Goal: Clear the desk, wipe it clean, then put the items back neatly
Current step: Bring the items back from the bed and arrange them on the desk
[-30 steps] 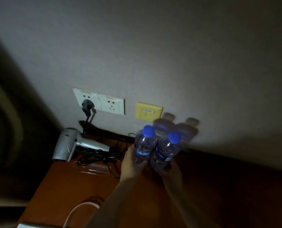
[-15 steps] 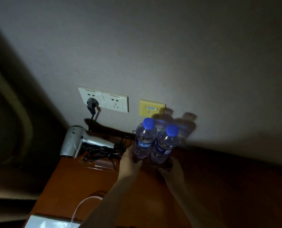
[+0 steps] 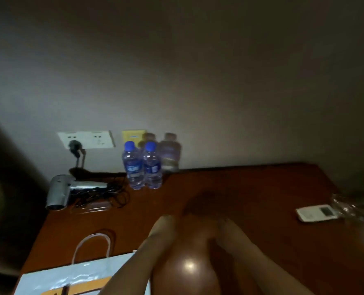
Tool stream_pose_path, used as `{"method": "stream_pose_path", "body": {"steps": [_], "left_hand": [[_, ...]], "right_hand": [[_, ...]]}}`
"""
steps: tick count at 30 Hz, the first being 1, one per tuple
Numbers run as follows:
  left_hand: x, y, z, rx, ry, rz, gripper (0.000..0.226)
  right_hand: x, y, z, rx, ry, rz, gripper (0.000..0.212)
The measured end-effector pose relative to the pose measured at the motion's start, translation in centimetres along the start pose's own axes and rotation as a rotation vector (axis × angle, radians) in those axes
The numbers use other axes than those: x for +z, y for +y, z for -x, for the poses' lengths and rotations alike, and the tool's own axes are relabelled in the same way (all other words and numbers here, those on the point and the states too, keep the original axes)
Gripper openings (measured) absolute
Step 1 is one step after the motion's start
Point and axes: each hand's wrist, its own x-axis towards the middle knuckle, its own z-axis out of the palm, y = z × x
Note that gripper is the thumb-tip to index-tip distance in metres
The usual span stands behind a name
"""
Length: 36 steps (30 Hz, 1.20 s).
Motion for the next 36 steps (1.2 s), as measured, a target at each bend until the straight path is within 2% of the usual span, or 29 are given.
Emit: {"method": "stream_pose_path", "body": {"steps": [1, 4, 9, 12, 18, 25, 28, 36], "left_hand": [[0.7, 1.9, 0.2, 0.034, -0.005, -0.053, 0.027], [3.8, 8.2, 1.0, 0.188, -0.021, -0.21, 0.026], [12.0, 20.2, 5.8, 0.387, -0.048, -0.369, 0.031], [17.4, 26.7, 9.1, 0.547, -0.127, -0.45, 0.032], [30.1, 40.1, 19.7, 0.875, -0.354, -0.516, 0.017], [43.6, 51.5, 31.0, 1.153, -0.468, -0.651, 0.034], [49.8, 55.1, 35.7, 1.259, -0.547, -0.743, 0.041], [66.0, 65.4, 47.8, 1.581, -0.752, -0.888, 0.037]], "right_hand": [[-0.5, 1.5, 1.7, 0.028, -0.045, -0.063, 0.058], [-2.2, 5.8, 7.7, 0.125, 0.08, -0.127, 0.048], [-2.4, 15.5, 19.0, 0.362, 0.206, -0.189, 0.053], [-1.3, 21.1, 26.6, 0.46, 0.252, -0.229, 0.05], [3.2, 31.3, 44.2, 0.732, 0.352, -0.328, 0.036], [9.1, 38.4, 61.7, 1.088, 0.454, -0.489, 0.048], [12.2, 40.8, 68.0, 1.248, 0.51, -0.555, 0.044], [19.9, 48.4, 82.4, 1.61, 0.6, -0.681, 0.039]]}}
